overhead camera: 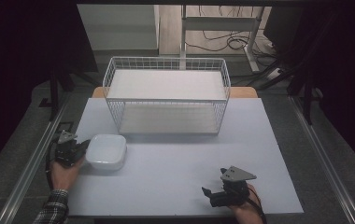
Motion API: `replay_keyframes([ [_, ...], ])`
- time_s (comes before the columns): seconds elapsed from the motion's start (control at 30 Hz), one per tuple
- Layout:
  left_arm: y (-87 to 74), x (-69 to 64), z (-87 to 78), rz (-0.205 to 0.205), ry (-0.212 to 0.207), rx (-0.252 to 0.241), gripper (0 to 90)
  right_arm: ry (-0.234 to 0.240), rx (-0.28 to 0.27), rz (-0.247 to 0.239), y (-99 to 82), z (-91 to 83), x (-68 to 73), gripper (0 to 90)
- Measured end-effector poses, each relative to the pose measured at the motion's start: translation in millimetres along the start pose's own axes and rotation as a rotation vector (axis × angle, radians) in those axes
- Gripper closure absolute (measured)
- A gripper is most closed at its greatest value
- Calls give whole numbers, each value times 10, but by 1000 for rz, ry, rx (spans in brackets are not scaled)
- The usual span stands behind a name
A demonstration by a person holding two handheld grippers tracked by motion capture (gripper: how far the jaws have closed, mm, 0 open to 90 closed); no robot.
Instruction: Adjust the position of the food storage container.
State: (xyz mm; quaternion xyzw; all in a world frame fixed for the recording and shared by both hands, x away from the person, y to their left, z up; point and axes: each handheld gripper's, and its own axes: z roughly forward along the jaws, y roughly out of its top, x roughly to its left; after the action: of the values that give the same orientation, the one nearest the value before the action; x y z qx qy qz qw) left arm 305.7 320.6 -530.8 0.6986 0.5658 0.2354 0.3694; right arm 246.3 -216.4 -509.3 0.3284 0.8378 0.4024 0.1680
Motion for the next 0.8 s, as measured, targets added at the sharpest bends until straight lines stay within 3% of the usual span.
replay_keyframes([
  [0.4, -55, -236, -19, 32, -24, -2, 900, 16, 6, -4, 3, -9, 4, 51],
  [0.8, -33, -531, 20, 76, -73, 7, 900, 17, 9, -13, 4, -6, 5, 51],
])
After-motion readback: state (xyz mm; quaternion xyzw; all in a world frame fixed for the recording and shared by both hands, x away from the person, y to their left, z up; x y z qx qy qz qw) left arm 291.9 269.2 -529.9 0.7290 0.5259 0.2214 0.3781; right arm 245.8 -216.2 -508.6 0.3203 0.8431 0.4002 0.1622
